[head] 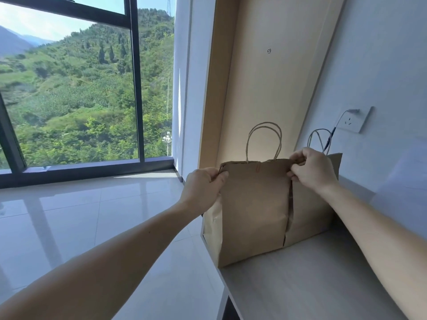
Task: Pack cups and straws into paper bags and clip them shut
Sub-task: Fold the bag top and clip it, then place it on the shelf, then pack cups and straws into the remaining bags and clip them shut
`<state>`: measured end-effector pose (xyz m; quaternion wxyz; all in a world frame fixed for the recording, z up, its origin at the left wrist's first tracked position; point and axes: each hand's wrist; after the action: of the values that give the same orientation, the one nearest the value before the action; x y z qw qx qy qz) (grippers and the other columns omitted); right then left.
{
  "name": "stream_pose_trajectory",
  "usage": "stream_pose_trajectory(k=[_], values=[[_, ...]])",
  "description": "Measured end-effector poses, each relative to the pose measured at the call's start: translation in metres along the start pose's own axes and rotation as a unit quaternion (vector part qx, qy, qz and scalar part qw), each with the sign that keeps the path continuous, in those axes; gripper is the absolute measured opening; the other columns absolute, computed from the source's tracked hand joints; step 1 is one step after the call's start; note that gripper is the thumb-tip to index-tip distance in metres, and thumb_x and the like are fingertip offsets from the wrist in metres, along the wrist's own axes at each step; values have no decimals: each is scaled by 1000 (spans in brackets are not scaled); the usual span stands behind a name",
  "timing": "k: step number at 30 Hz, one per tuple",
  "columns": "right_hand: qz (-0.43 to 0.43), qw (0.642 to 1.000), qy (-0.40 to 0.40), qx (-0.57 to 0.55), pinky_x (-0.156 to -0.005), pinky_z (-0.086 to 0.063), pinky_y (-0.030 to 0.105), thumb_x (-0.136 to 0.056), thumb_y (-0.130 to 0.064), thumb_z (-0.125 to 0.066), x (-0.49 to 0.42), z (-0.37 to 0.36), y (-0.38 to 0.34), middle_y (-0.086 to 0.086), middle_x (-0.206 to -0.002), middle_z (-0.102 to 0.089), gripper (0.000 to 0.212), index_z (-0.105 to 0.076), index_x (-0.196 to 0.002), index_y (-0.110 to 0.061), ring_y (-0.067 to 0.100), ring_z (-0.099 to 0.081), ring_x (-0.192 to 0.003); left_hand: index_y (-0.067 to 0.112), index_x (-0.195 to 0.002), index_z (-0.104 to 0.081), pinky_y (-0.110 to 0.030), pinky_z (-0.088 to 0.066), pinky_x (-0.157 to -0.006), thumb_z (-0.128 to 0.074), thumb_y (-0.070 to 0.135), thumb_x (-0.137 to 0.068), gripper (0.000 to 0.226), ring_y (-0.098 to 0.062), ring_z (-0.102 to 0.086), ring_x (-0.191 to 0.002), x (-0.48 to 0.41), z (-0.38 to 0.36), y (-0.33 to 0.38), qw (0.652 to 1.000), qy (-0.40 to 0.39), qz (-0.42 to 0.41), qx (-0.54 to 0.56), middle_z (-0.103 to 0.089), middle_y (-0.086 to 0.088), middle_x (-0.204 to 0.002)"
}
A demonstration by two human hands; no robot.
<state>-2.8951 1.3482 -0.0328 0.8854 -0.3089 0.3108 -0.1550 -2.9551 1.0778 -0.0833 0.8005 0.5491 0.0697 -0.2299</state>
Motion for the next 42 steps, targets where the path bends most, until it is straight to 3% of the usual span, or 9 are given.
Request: stream_pose_trajectory(k=[8, 11, 14, 15, 18, 22, 28, 37, 42], values=[[7, 999, 37, -1, -74, -60, 38, -86, -1, -58, 8, -2, 0, -6, -72, -71, 28, -62, -82, -29, 2, -68, -58, 9, -59, -54, -18, -36, -47, -59, 31, -97, 44, -13, -47, -51, -2, 2, 6, 1000, -15, 5, -17, -55, -4, -58], [7, 999, 38, 24, -80, -55, 32, -86, -5, -59, 16, -2, -3, -3, -84, -72, 21, -65, -93, -24, 11, -70, -73, 6, -65, -53, -17, -35, -47, -58, 30, -97, 41, -17, -50, -55, 0, 2, 6, 999, -26, -3, -48, -57, -6, -63], [26, 996, 42, 68, -78, -40, 24, -87, -11, -62, 32, 5, -11, -4, -115, -65, 31, -62, -116, -21, 3, -61, -76, 11, -102, -62, -24, -41, -59, -60, 29, -93, 20, -23, -58, -77, 7, 7, 8, 992, -36, -34, -115, -65, -5, -99], [29, 996, 38, 78, -78, -39, 25, -87, -14, -63, 40, 8, -15, -3, -122, -60, 35, -59, -121, -21, 0, -60, -75, 17, -122, -55, -26, -43, -65, -61, 29, -90, 34, -22, -57, -85, 11, 9, 9, 987, -35, -58, -148, -60, -3, -117], [24, 990, -5, 138, -82, -44, 31, -87, -26, -65, 71, 21, -34, 0, -131, -52, 44, -53, -130, -22, 9, -61, -88, 31, -150, -18, -41, -36, -103, -67, 30, -81, 85, -27, -41, -126, 20, 13, 13, 933, 4, -197, -300, -23, -2, -152], [-24, 969, -109, 219, -103, -39, 37, -87, -38, -67, 126, 42, -55, 3, -144, -45, 57, -48, -138, -22, 22, -49, -127, 27, -150, -20, -51, -7, -119, -68, 35, -79, 86, -30, -3, -147, 38, 9, 30, 834, -28, -339, -434, -4, -4, -160], [-130, 946, -142, 261, -106, -39, 36, -88, -41, -67, 230, 94, -66, 2, -145, -45, 59, -48, -140, -21, 21, -48, -129, 24, -136, -43, -48, -10, -115, -59, 43, -84, 57, -26, -9, -145, 97, -39, 67, 848, -156, -366, -350, -23, -2, -155], [-269, 910, 23, 315, -93, -38, 28, -89, -38, -64, 390, 236, -49, 0, -138, -53, 43, -58, -129, -22, 19, -51, -124, 22, -142, -42, -46, -17, -112, -57, 46, -86, 62, -26, -21, -141, 229, -116, 184, 833, -283, -421, -221, -28, -3, -155], [-325, 882, 75, 333, -100, -38, 31, -94, -32, -60, 494, 319, -50, 7, -143, -51, 43, -56, -134, -17, 25, -50, -129, 25, -143, -42, -47, -19, -112, -56, 52, -86, 65, -27, -24, -141, 324, -151, 267, 797, -308, -488, -176, -32, -3, -153]])
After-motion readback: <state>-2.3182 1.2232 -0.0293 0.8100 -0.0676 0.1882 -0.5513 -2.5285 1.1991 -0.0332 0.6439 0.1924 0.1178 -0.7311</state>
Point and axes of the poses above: each hand's wrist, its own x-axis away from the middle knuckle, its own z-axis out of the back of the hand, y = z × x
